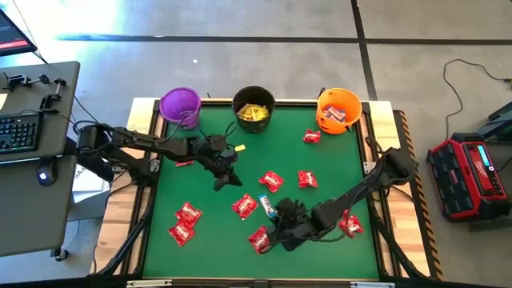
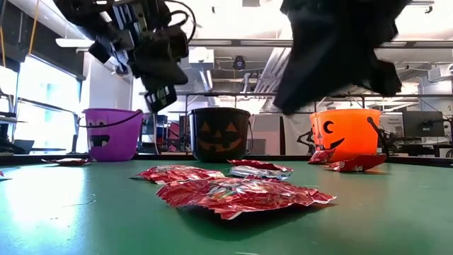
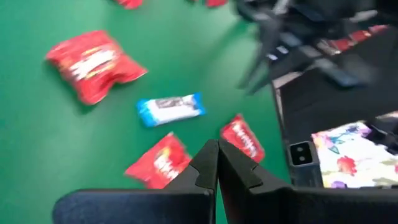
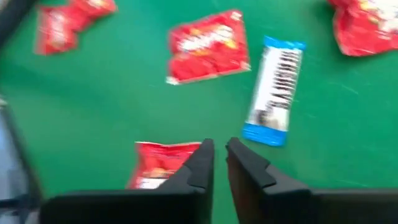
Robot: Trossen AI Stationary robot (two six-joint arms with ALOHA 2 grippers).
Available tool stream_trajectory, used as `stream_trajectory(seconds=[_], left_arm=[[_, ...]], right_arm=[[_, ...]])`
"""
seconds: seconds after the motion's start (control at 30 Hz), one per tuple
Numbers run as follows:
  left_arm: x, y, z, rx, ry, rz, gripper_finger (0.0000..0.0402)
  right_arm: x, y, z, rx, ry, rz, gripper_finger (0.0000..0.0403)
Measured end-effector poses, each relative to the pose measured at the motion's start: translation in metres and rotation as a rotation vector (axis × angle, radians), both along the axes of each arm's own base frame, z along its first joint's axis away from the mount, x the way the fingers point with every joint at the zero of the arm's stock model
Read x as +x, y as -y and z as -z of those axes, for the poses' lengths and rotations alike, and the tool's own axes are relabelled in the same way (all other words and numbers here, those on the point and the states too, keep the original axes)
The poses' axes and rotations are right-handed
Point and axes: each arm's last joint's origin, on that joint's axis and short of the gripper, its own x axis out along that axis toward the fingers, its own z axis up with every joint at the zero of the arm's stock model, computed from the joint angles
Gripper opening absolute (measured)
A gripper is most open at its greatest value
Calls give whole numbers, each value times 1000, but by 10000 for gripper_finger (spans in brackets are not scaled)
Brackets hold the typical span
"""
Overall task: Sort candy by brand, put in halloween buckets
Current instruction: Put the blue chocolate bar into the orange bucket
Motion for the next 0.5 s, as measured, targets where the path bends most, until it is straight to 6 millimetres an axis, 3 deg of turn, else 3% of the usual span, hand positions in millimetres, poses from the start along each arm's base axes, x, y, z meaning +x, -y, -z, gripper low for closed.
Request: stream_trajectory(seconds=[0.2,0.5], left_arm=[[7,15,-1,63,72,45,0],[43,32,33,111,-18,77,0]], right_arm=[[4,5,16,-27,-57,10,89],[5,10,27,-35,-144,-1,109]])
